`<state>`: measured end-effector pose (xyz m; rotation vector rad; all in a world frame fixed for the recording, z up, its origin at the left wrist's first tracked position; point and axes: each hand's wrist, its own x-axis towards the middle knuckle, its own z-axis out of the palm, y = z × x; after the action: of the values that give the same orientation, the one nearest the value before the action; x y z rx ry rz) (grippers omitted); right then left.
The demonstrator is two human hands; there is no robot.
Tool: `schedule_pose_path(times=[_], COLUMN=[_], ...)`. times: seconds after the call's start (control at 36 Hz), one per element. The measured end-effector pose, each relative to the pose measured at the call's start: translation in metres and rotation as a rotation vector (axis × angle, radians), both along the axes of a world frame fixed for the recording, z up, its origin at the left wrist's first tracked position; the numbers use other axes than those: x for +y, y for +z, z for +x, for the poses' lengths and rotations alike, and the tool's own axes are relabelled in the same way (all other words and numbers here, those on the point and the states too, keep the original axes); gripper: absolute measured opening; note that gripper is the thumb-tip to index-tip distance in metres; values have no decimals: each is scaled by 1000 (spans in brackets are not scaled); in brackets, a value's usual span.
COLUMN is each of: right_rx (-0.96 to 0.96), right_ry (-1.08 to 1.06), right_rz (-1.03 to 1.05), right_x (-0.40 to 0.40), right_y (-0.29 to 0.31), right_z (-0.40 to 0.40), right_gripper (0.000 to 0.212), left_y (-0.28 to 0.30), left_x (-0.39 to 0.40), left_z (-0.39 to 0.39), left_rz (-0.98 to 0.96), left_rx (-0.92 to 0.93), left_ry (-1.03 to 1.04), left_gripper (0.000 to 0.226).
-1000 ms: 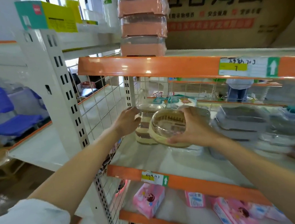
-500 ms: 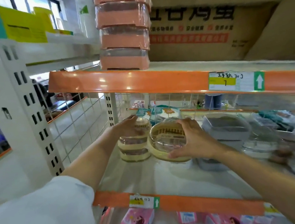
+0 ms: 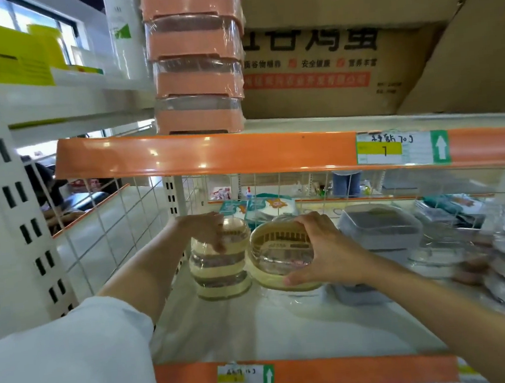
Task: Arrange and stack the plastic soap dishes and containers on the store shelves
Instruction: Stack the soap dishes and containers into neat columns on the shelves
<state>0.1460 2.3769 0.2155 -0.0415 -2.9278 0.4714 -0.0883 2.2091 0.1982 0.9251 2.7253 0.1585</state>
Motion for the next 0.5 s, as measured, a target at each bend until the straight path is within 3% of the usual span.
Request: schedule_pose_path(times=[0.17, 0.28, 0.5], right_rx=[-1, -9, -62], right_ry=[-1, -2, 9], right_rz=[-12, -12, -23], right_x=[2, 4, 3], right_y=[7, 10, 9], right_z=[12, 24, 52], right_gripper=[109, 110, 117], left_y=[5, 14, 8], left_x=[-1, -5, -17], left_z=[7, 28, 73], left_rz=[6, -115, -124], left_rx=[85, 314, 360], left_ry=[9, -32, -26], left_gripper=[77, 91, 107])
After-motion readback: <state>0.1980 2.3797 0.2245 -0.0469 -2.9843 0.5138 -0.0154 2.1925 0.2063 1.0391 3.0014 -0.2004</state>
